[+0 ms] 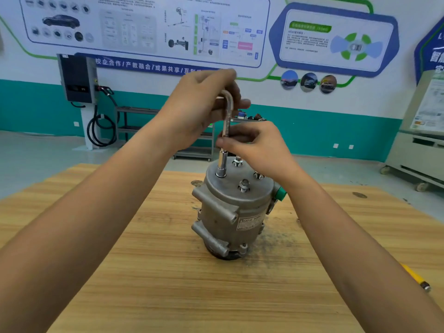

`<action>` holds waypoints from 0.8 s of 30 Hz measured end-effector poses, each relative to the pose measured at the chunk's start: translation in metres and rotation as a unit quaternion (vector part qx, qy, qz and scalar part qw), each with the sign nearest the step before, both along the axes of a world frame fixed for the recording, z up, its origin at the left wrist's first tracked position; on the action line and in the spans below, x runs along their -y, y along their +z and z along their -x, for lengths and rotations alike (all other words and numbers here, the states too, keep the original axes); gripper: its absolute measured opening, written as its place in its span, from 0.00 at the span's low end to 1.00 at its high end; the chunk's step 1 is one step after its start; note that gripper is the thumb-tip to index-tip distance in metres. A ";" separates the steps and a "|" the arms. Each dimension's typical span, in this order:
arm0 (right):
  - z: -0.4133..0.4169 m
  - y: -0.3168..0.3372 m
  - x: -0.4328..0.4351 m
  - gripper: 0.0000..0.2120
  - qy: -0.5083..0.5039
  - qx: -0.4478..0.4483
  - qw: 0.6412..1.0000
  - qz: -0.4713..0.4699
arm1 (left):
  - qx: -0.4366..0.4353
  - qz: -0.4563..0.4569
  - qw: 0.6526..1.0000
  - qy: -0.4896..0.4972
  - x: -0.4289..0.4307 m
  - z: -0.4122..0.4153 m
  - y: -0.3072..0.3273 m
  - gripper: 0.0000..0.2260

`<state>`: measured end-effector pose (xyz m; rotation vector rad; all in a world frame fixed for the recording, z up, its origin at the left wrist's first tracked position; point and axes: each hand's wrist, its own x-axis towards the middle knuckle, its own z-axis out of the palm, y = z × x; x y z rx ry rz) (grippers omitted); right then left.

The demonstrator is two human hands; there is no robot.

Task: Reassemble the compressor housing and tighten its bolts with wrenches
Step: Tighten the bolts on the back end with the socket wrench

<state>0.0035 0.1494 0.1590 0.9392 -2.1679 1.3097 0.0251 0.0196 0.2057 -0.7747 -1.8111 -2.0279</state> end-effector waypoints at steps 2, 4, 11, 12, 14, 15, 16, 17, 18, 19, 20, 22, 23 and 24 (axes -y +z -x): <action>0.000 -0.001 0.001 0.07 -0.030 -0.038 0.999 0.005 | 0.047 -0.041 0.998 -0.011 0.001 0.003 -0.003 0.15; -0.003 -0.002 0.001 0.04 -0.041 -0.060 0.997 -0.007 | 0.068 -0.032 0.997 0.004 -0.001 0.007 -0.002 0.17; -0.011 0.000 -0.006 0.09 0.005 0.002 0.994 -0.109 | 0.120 0.161 0.979 -0.044 -0.012 0.008 0.016 0.16; -0.011 0.000 -0.008 0.08 0.020 0.006 0.994 -0.108 | 0.105 0.179 0.978 -0.023 -0.011 0.006 0.017 0.17; -0.011 0.000 -0.012 0.09 0.043 0.018 0.995 -0.091 | 0.031 0.216 0.974 0.056 -0.013 -0.002 0.018 0.21; -0.012 -0.001 -0.013 0.10 0.046 0.022 0.996 -0.079 | -0.031 0.245 0.963 0.109 -0.015 -0.007 0.017 0.22; -0.013 -0.002 -0.014 0.11 0.044 0.021 0.997 -0.067 | -0.105 0.289 0.937 0.166 -0.018 -0.013 0.015 0.22; -0.014 -0.003 -0.016 0.12 0.041 0.014 0.997 -0.058 | -0.176 0.342 0.897 0.219 -0.022 -0.019 0.011 0.22; -0.015 -0.005 -0.017 0.13 0.038 0.001 0.998 -0.047 | -0.228 0.387 0.854 0.262 -0.027 -0.025 0.007 0.20; -0.016 -0.006 -0.018 0.15 0.034 -0.014 0.999 -0.035 | -0.258 0.395 0.834 0.286 -0.033 -0.030 0.003 0.19; -0.017 -0.009 -0.019 0.16 0.030 -0.024 0.999 -0.026 | -0.265 0.372 0.843 0.284 -0.037 -0.033 -0.001 0.19; -0.017 -0.011 -0.019 0.11 0.014 -0.022 1.000 -0.017 | -0.244 0.267 0.909 0.206 -0.040 -0.031 -0.002 0.21; -0.017 -0.012 -0.019 0.08 0.007 -0.010 1.000 -0.016 | -0.220 0.220 0.938 0.154 -0.039 -0.029 -0.001 0.21; -0.017 -0.012 -0.019 0.07 0.007 0.009 1.000 -0.014 | -0.190 0.189 0.959 0.091 -0.038 -0.027 0.001 0.21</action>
